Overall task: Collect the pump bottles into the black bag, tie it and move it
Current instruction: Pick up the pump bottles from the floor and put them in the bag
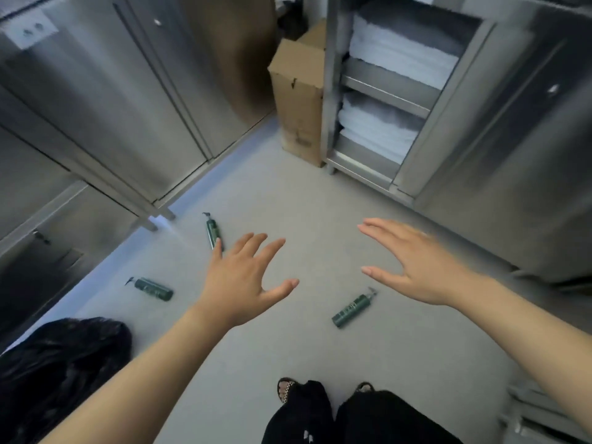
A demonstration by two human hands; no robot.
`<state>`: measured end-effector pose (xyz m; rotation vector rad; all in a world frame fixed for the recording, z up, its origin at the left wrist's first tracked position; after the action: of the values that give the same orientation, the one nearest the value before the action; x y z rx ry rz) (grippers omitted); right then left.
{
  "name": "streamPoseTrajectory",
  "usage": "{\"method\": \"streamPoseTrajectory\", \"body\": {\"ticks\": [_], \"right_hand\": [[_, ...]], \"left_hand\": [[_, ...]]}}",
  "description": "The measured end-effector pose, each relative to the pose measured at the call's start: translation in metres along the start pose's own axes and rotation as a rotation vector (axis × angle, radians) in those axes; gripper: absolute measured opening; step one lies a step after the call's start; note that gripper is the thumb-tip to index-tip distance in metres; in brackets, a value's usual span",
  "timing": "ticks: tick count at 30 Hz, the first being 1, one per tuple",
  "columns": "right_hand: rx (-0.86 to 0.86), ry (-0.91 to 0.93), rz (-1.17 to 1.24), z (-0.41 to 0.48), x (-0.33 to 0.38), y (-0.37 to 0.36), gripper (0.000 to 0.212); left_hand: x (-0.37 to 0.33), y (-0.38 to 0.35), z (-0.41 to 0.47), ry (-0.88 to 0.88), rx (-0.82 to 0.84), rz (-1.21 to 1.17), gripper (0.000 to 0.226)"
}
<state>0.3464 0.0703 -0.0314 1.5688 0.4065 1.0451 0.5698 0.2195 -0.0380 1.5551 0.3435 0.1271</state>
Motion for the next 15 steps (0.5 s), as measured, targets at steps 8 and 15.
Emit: {"method": "streamPoseTrajectory", "body": {"ticks": [8, 15], "right_hand": [[-0.067, -0.130, 0.043, -0.019, -0.033, -0.040, 0.067], [-0.123, -0.280, 0.065, -0.030, -0.028, -0.072, 0.067]], "left_hand": [[-0.021, -0.036, 0.019, -0.026, 0.012, 0.022, 0.075], [-0.019, -0.065, 0.029, -0.149, 0.067, 0.033, 0.077]]}}
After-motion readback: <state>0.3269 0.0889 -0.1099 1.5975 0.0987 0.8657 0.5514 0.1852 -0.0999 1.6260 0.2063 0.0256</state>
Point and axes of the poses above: each hand's wrist, its own z-axis towards the middle knuckle, its own y-axis out of the back of the hand, x = y × z, the point moved 3 cm from there along z, towards the middle knuckle, and after that the axes turned 14 degrees about -x, right-handed, at the moved point
